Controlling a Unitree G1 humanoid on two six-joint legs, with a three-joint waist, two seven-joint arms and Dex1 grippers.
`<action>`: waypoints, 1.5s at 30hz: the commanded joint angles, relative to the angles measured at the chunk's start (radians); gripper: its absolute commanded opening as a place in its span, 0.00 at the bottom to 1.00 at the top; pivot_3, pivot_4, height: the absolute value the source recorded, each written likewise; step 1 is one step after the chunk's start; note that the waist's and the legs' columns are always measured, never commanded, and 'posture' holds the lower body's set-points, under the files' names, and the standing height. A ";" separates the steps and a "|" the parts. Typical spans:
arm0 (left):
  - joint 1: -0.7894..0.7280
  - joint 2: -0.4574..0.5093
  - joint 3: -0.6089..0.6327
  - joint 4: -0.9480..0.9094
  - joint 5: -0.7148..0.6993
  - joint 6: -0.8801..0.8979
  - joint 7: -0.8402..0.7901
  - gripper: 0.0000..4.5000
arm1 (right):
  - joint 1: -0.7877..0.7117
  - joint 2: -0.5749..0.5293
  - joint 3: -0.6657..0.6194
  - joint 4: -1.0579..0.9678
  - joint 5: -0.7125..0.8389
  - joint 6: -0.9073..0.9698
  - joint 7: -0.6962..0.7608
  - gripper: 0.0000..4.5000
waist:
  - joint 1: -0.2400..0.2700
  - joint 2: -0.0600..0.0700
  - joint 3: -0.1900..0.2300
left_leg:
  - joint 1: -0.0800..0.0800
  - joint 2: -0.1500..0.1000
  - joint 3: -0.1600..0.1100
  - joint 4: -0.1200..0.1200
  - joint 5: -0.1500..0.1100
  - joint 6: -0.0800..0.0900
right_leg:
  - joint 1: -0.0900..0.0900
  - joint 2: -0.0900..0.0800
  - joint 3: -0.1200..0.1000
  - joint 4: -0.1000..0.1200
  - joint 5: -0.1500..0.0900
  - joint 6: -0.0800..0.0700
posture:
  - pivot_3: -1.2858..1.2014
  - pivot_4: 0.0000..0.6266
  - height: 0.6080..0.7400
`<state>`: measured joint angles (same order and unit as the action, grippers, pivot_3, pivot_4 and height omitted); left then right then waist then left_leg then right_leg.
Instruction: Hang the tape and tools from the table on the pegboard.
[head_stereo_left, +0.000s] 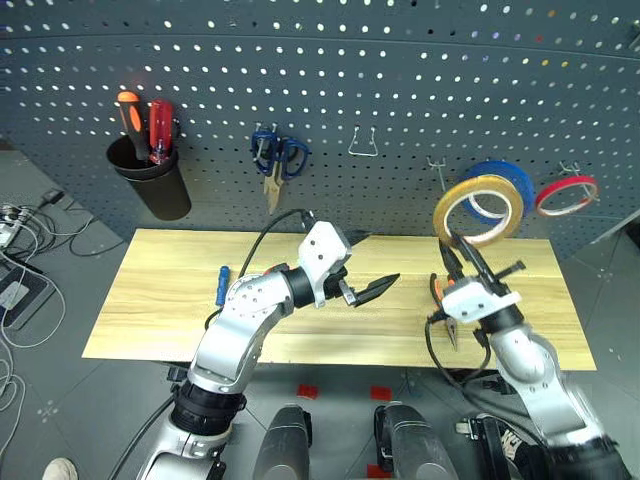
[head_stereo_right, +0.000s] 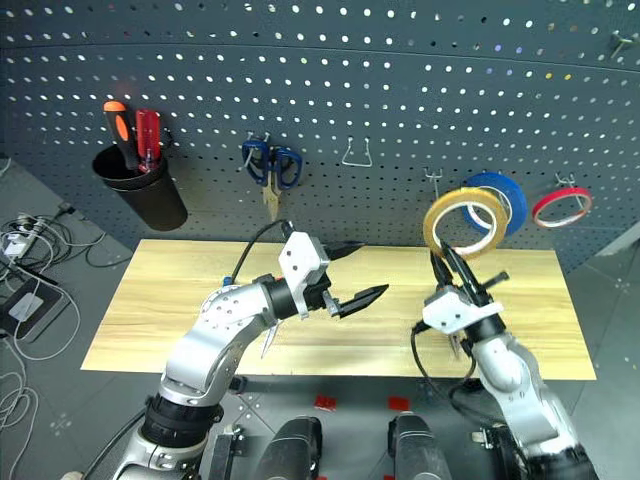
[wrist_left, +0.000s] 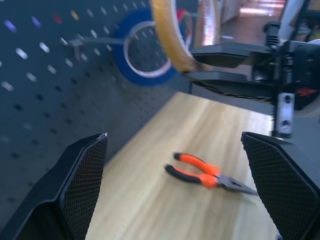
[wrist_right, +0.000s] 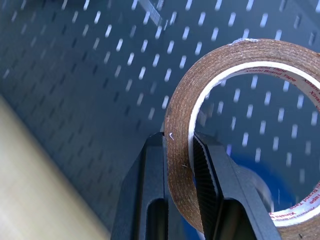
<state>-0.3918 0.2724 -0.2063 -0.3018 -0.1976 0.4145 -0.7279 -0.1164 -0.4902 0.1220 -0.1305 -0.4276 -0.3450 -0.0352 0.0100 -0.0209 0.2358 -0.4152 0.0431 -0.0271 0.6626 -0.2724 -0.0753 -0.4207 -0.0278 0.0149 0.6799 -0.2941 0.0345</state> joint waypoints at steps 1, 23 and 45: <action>-0.021 -0.003 -0.003 0.007 -0.005 -0.031 0.009 1.00 | -0.060 0.008 -0.007 0.071 0.031 -0.051 0.021 0.09 | 0.008 0.000 -0.006 | 0.000 0.000 0.000 0.000 0.000 0.000 | 0.000 0.000 0.000 0.000 0.000 0.000 | 0.55 0.22 1.00; -0.049 0.009 -0.002 0.072 -0.004 -0.079 0.023 1.00 | -0.149 0.095 -0.023 0.237 0.224 0.194 0.283 0.84 | 0.015 0.001 -0.029 | 0.000 0.000 0.001 0.002 0.000 0.001 | 0.000 0.000 0.000 0.002 0.000 -0.001 | 0.55 0.24 1.00; 0.088 0.170 -0.095 0.260 0.144 -0.360 -0.109 1.00 | -0.227 0.236 -0.243 0.043 0.460 1.349 0.242 1.00 | 0.009 0.010 -0.004 | 0.002 0.001 0.001 0.004 -0.007 0.013 | 0.001 0.002 0.002 0.003 0.000 -0.001 | 0.54 0.53 1.00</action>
<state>-0.3107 0.4406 -0.2981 -0.0269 -0.0554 0.0804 -0.8286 -0.3356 -0.2539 -0.1046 -0.0606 0.0222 0.9677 0.2136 0.0189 -0.0111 0.2317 -0.4132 0.0443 -0.0262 0.6670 -0.2796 -0.0622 -0.4192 -0.0259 0.0171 0.6832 -0.2937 0.0333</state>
